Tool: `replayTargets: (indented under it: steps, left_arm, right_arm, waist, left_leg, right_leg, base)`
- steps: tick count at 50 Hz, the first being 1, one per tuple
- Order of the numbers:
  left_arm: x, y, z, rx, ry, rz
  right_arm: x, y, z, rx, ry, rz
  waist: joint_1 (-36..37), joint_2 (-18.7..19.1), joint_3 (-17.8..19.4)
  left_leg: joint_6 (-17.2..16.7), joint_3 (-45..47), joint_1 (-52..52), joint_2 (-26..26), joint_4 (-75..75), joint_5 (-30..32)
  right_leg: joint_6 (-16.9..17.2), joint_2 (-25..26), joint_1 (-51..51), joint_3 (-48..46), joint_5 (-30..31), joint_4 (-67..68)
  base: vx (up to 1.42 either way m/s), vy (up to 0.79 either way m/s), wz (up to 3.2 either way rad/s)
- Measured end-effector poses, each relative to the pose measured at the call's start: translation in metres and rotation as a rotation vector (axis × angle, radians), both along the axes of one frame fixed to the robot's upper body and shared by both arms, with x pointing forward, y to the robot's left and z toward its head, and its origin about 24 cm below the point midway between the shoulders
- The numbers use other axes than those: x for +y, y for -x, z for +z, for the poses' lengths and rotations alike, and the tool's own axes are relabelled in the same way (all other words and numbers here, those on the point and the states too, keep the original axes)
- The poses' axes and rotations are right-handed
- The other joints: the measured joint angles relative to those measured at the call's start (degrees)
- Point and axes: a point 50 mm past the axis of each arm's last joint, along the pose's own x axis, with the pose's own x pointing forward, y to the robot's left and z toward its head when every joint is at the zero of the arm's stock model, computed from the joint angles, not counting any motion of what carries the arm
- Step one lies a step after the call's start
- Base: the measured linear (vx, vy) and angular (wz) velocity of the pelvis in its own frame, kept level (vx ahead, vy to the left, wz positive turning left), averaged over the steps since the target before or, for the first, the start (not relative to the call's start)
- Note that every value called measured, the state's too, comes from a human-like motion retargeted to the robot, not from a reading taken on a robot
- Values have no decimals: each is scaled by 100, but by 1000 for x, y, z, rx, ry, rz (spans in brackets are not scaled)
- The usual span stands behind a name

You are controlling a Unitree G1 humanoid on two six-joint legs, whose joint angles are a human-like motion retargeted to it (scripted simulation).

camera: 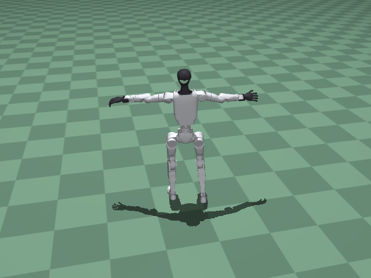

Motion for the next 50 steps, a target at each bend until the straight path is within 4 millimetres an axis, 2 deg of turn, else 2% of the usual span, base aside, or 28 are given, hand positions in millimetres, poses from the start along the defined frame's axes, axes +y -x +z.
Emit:
replayTargets:
  steps: [3, 5, 7, 8, 10, 12, 14, 15, 18, 21, 22, 23, 25, 28, 30, 32, 33, 35, 38, 40, 42, 43, 45, 46, 48, 50]
  left_arm:
    - [-2, 14, -35, 57, 83, 7]
    - [-2, 24, -51, 77, 139, 14]
    - [-1, 27, -53, 75, 163, 7]
    - [0, 26, -48, 64, 162, 0]
    - [3, 22, -28, 41, 147, -6]
    - [7, 24, -6, 29, 119, 29]
    - [9, 31, 3, 23, 103, 79]
    - [9, 33, 3, 20, 102, 98]
    - [3, 24, -22, 17, 158, 68]
    - [-5, 11, -45, 13, 239, -6]
    - [-7, 8, -48, 12, 256, -25]
    - [-7, 6, -48, 13, 265, -39]
    - [-6, 4, -41, -1, 259, -53]
    - [-1, 3, -16, -42, 196, -52]
    - [2, 3, 6, -46, 128, -36]
    - [2, 0, 22, -37, 49, -31]
    - [1, -4, 25, -30, 11, -43]
    - [-3, -16, 21, -9, -50, -98]
    - [-10, -25, -7, 61, -55, -216]
    - [-12, -23, -23, 111, -28, -270]
    - [-10, -18, -21, 110, -30, -269]
    - [-7, -14, -13, 84, -42, -251]
    - [0, -4, 6, -10, -68, -181]
    - [4, 5, 11, -75, -76, -122]
    - [8, 22, 3, -190, -59, -8]
    - [7, 38, -28, -259, 13, 80]
  right_arm:
    - [3, 7, -24, 41, -65, 2]
    - [2, 13, -26, 58, -85, 4]
    - [-3, 19, -12, 63, -77, -6]
    - [-6, 23, -1, 58, -66, -16]
    - [-12, 30, 26, 25, -40, -38]
    - [-15, 31, 53, -32, 7, -54]
    - [-15, 28, 70, -74, 55, -63]
    - [-14, 25, 74, -86, 73, -63]
    - [-12, 17, 51, -7, 33, -37]
    - [-8, 16, 14, 99, -83, -16]
    - [-6, 16, 5, 121, -117, -10]
    - [-5, 15, -1, 131, -141, -1]
    - [-5, 9, 4, 114, -134, 16]
    - [-7, -7, 46, 0, -14, 54]
    - [-6, -17, 75, -74, 61, 71]
    - [-3, -25, 84, -100, 114, 62]
    - [-2, -28, 80, -84, 132, 57]
    - [2, -35, 61, -8, 149, 56]
    - [7, -41, 25, 139, 130, 103]
    - [9, -43, 16, 197, 125, 145]
    - [8, -44, 23, 201, 151, 154]
    - [8, -45, 31, 188, 173, 151]
    - [8, -50, 49, 138, 232, 151]
    - [11, -55, 58, 105, 278, 158]
    - [20, -69, 68, 46, 364, 191]
    - [33, -86, 61, 19, 416, 265]
  waist:
    - [388, 197, -399]
    - [447, 294, -537]
    - [409, 233, -444]
    - [377, 125, -288]
    - [319, -186, 132]
    - [285, -361, 440]
    - [182, -429, 528]
    - [92, -449, 507]
    - [-286, -536, 200]
    - [-493, -745, -191]
    - [-517, -796, -299]
    - [-522, -809, -378]
    - [-483, -692, -403]
    - [-326, -119, -44]
    - [-248, 137, 225]
    - [-104, 50, 282]
    - [38, -22, 247]
    - [450, -142, 89]
    - [1019, -49, -249]
    - [1146, 56, -380]
    - [1097, -25, -274]
    - [1019, -119, -108]
    - [856, -266, 341]
    - [815, -230, 540]
    - [632, -143, 801]
    - [185, -70, 878]
  left_leg:
    - [-233, -65, 88, 304, -1506, 1597]
    - [-370, 23, -27, 448, -1968, 2001]
    - [-385, 158, -160, 377, -1842, 1650]
    - [-300, 243, -247, 276, -1492, 1332]
    - [27, 524, -650, 132, 44, 418]
    - [411, 707, -1194, 280, 2033, -553]
    - [632, 676, -1434, 377, 3265, -1099]
    - [672, 619, -1460, 381, 3622, -1242]
    - [411, 416, -848, 79, 3212, -1093]
    - [160, -61, -3, -566, 2103, -491]
    - [125, -266, 249, -742, 1781, -203]
    - [105, -465, 467, -845, 1538, 101]
    - [40, -767, 847, -853, 1142, 243]
    - [-16, -863, 1187, -400, 382, -1121]
    - [230, -805, 927, -223, 322, -1867]
    - [520, -772, 216, -387, 657, -1878]
    - [532, -728, -92, -469, 659, -1637]
    - [390, -571, -444, -532, 95, -840]
    - [202, -497, -544, -357, -1440, 593]
    - [-7, -525, -714, -272, -2080, 1126]
    - [-120, -311, -1087, -382, -1947, 1073]
    - [-67, -131, -1349, -472, -1510, 883]
    - [210, 239, -2050, -472, 226, 142]
    - [350, 291, -2344, -295, 1220, -258]
    - [532, 300, -2666, 12, 2694, -844]
    - [593, 247, -2495, 194, 3285, -1077]
  right_leg:
    - [-21, 558, 693, 248, 835, -629]
    - [64, 822, 1084, 316, 1501, -1038]
    - [197, 803, 1422, 264, 1599, -1556]
    - [230, 685, 1572, 212, 1277, -1846]
    - [206, 321, 1643, 30, 235, -2194]
    - [-2, 89, 1163, -180, -554, -1896]
    - [-199, 24, 477, -229, -675, -1533]
    - [-239, 25, 148, -220, -541, -1469]
    - [27, -84, -77, -319, 822, -2708]
    - [304, -311, -19, -237, 2527, -4357]
    - [351, -354, -38, -135, 2870, -4710]
    - [371, -361, -74, -15, 2952, -4883]
    - [293, -293, -106, 76, 2537, -4789]
    - [-32, -141, -272, -613, 1222, -2995]
    - [-323, -360, -557, -1079, 221, -979]
    - [-522, -606, -706, -950, -440, 444]
    - [-548, -598, -661, -767, -591, 787]
    - [-440, -380, -375, -362, -523, 831]
    - [-15, 355, 516, 235, 462, -326]
    - [182, 729, 1270, 531, 938, -1388]
    - [51, 618, 1785, 408, 442, -2379]
    - [-67, 447, 1892, 191, -87, -2762]
    - [-298, 127, 1613, -160, -1069, -2840]
    - [-419, 97, 1158, -163, -1286, -2396]
    - [-488, 58, 262, -181, -1325, -1702]
    - [-318, -28, -205, -353, -831, -1926]
  base:
    - [-93, -27, -13]
    - [-104, -26, 54]
    - [-116, -24, 96]
    - [-124, -22, 106]
    - [-127, -18, 90]
    - [-123, -8, 42]
    - [-118, -5, 35]
    - [-114, -4, 66]
    - [-111, 2, 93]
    - [-116, 14, 70]
    - [-121, 17, 31]
    - [-124, 18, 18]
    - [-129, 21, 1]
    - [-137, 26, -10]
    - [-137, 22, 13]
    - [-132, 16, 13]
    - [-128, 13, -21]
    - [-125, 10, -63]
    - [-127, 1, -64]
    - [-137, -7, 15]
    - [-153, -6, 79]
    - [-162, -2, 100]
    - [-163, 6, 79]
    - [-156, 13, 32]
    - [-144, 15, 30]
    - [-129, 16, 103]
